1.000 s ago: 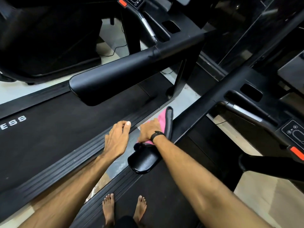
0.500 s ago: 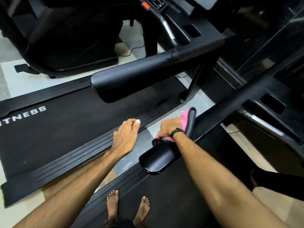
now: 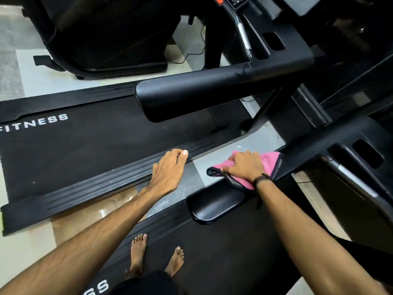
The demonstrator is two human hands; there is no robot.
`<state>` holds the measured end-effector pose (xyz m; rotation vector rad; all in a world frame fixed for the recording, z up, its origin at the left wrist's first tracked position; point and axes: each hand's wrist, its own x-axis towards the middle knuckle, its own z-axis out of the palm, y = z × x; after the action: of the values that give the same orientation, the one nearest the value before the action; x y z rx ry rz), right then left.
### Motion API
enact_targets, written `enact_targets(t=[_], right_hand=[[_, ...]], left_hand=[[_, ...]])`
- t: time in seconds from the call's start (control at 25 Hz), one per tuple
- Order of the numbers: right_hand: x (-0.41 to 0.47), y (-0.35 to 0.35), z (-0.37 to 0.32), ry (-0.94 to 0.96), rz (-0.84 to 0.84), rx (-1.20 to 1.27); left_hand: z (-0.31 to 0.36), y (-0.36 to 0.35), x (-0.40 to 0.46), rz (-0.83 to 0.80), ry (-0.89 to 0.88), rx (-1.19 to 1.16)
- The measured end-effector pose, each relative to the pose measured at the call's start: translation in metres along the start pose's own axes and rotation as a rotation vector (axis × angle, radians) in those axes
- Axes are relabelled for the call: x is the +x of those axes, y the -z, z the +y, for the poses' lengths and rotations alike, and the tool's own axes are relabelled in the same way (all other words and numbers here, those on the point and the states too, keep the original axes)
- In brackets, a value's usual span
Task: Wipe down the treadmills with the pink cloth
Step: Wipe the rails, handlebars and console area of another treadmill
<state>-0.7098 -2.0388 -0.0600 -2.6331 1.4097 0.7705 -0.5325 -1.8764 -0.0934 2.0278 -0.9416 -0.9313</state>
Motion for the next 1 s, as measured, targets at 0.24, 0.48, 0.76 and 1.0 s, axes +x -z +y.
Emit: enact_targets(t=[0.24,0.48,0.76,1.0], right_hand=[[-0.044,-0.023,-0.117,0.264,0.05,-0.001],[-0.065,-0.013,0.012,0.233,0.318,0.316],[-0.024,-0.009,-0.045,0.068,0.179,-0.111],[-0.066,-0.025,0.031,0.331,0.399,0.345]], left_hand=[[0.0,-0.008,0.001,-0.041,-0.005,-0.014],[-0.002,-0.012,0.002,-0.056,-0.018,0.008],[0.015,-0.034,-0.004,-0.099,-0.016,0.062],[0.026,-0.052,0.004,-0.004,0.048,0.085]])
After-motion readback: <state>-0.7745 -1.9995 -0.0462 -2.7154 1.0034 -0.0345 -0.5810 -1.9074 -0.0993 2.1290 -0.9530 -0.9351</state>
